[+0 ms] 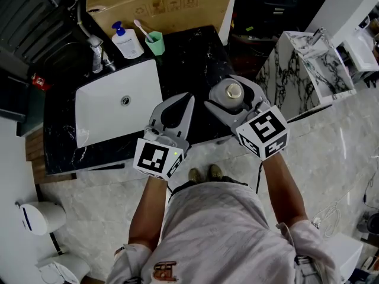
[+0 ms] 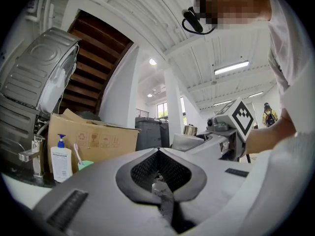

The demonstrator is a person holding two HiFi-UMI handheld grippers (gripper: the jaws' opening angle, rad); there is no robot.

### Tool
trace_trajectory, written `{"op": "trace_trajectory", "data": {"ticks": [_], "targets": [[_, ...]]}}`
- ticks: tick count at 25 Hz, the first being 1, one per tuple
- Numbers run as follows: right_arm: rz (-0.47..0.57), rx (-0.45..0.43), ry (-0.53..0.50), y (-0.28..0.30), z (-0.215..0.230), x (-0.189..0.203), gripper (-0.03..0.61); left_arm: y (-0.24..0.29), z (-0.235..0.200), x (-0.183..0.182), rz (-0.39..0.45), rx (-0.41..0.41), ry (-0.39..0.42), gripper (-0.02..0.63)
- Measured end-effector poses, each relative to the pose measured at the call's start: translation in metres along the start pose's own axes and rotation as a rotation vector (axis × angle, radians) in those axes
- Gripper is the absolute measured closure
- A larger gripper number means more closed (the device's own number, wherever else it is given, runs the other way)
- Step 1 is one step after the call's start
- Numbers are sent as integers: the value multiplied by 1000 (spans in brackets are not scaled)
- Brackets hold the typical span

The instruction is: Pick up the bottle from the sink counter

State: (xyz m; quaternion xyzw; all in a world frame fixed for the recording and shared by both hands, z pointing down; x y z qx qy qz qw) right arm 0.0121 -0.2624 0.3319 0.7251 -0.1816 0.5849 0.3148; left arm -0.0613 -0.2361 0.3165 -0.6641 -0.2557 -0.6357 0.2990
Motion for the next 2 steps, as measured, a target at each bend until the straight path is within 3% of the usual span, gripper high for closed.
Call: {"op": "trace_trajectory", "data": {"ticks": [2], "targets": [[-2,1,-1,-1,-1,1,242,-1,1,0,0,0,0,614]]}}
Point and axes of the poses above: the fingertips, and each gripper's own axes: y forward along the fingers, z to its right, x out of its underside, the point moved 2 cm from there along -y, backward along the fingers, and after that the axes turned 7 degrees about x, right-handed, at the moved point
